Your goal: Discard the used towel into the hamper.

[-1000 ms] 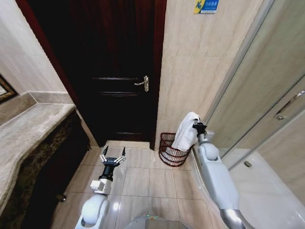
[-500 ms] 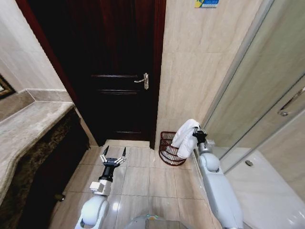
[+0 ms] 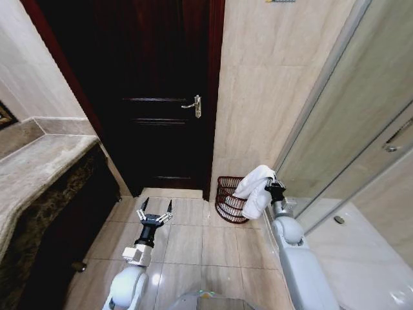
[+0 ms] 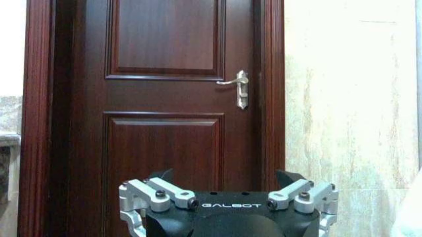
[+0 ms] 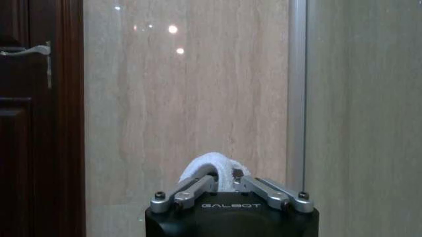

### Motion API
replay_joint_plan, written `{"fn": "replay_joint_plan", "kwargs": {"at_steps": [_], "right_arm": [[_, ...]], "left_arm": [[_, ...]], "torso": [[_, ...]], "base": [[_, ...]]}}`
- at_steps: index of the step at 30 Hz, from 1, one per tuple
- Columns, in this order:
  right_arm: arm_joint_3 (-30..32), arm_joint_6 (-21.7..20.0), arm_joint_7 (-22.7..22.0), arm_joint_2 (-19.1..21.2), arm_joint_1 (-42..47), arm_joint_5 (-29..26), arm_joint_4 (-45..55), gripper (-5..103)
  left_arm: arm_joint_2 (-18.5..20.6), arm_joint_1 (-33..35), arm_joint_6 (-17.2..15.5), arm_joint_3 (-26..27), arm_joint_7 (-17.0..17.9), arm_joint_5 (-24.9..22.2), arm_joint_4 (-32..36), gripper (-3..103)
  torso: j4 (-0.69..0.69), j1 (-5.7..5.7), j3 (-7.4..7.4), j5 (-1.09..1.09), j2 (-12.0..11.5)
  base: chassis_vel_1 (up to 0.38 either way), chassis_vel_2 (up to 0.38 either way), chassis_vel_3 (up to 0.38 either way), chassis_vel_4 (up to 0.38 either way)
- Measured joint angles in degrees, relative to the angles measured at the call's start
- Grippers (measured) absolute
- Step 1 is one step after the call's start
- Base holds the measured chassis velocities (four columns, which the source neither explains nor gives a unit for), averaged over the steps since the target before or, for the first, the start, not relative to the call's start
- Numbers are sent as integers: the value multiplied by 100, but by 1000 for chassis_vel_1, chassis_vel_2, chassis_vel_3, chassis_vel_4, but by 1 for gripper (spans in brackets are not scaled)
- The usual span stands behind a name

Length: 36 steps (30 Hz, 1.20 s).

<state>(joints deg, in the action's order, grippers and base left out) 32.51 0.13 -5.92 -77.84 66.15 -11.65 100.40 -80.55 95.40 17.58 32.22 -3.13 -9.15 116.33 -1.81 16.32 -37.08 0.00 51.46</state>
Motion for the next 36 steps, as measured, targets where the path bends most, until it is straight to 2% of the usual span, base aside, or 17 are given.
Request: {"fn": "replay_joint_plan", "kwargs": {"at_steps": [7,11,20,26,36], "right_arm": [[-2,60,-48,-106,119,22,94,4],[-5,86,-91,-151,277,62,233,4],[-63,325,-249,-196,587,224,363,4],[-89,454,-285,-401,705,498,397,4],[-57,529,-441,-353,518,390,151,4]], "left_arm": [[4,32,111,14,-1,1,-1,100],[56,46,164,15,-1,1,-27,100],[109,-42,165,-19,-23,-37,-77,100],[178,-117,165,-30,-90,-105,-192,100],[143,-249,45,-75,-193,-100,-249,100]], "torso": [[0,-60,70,1,-133],[0,-128,154,0,-288],[0,-222,279,0,-506],[0,-275,349,0,-632],[0,-381,474,1,-859]], "base": [[-20,25,18,-28],[-96,104,99,-95],[-116,115,103,-118],[-61,58,65,-58],[0,0,0,0]]}}
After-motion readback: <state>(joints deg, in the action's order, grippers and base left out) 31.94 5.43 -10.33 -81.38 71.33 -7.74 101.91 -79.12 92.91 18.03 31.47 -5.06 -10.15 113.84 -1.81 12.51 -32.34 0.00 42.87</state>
